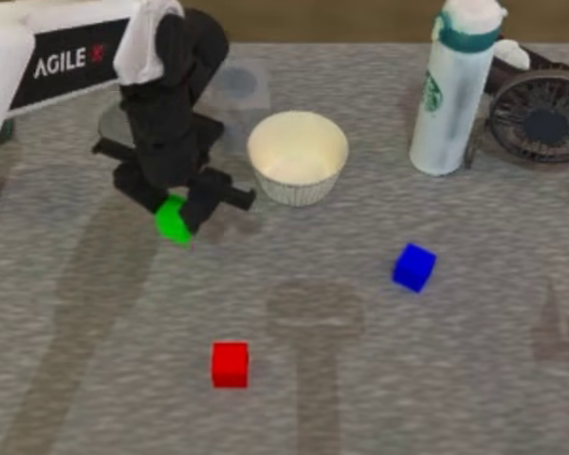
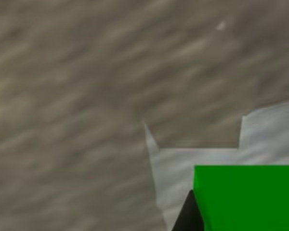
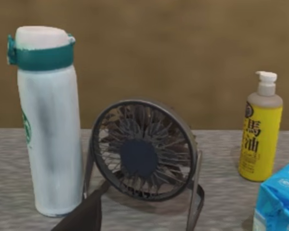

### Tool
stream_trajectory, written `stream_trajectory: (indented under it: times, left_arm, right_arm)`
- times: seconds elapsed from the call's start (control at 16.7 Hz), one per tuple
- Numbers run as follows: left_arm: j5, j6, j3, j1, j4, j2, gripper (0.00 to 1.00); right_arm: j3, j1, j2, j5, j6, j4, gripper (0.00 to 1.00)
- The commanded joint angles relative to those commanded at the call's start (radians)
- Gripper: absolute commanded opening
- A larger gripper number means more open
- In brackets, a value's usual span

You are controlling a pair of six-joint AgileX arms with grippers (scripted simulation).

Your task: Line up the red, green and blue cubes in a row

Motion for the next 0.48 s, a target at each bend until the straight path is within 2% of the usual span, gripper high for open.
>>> stream_trajectory:
  times: [0.18,0.48]
  left_arm:
    - [0.000,-0.001,0.051,0.007,-0.077,-0.032,0.00]
    - [-0.001,-0.002,0.053,0.001,-0.080,-0.032,0.00]
  right_arm:
    - [0.000,0.000,0.000,0.000,0.000,0.000,1.00]
    - [0.000,0.000,0.000,0.000,0.000,0.000,1.00]
